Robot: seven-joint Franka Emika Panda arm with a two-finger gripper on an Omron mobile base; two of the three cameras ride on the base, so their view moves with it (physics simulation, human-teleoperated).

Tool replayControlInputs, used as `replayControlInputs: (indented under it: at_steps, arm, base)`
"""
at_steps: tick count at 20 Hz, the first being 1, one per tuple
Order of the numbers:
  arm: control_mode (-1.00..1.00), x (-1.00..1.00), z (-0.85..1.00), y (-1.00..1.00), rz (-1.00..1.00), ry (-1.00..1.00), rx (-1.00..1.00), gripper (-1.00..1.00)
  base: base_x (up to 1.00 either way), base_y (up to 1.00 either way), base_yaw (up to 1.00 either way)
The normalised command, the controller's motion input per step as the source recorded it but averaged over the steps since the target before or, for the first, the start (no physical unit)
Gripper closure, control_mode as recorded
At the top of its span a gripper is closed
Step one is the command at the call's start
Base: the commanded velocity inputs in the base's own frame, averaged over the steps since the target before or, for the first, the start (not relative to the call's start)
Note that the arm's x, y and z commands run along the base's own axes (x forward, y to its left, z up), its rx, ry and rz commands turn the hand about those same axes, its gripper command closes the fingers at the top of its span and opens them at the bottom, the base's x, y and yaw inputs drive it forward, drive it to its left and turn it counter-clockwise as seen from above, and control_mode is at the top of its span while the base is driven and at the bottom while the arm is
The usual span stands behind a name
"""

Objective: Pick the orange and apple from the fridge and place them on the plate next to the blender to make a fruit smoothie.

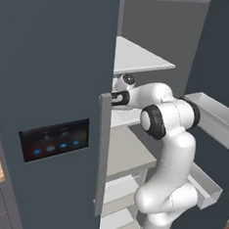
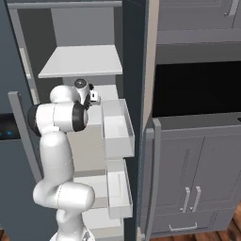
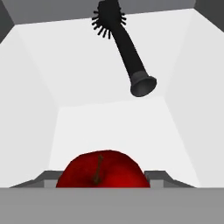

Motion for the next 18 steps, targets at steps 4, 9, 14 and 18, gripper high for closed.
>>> replayControlInputs:
  at_steps: [4, 9, 14, 18]
  arm:
    - [-1.00, -0.82, -0.05, -0.17, -0.02, -0.11, 0.02, 1.00]
    - [-1.00, -0.99, 0.05, -0.55, -0.01, -0.05, 0.08, 1.00]
    - [-1.00, -0.98, 0.31, -0.43, -0.07, -0.02, 0.08, 1.00]
    - [-1.00, -0.83, 0.78, -0.30, -0.11, 0.02, 0.01, 1.00]
  base:
    - [0.00, 0.00, 0.00]
    - [0.00, 0.00, 0.00]
    - [0.00, 0.00, 0.00]
    - [0.00, 0.00, 0.00]
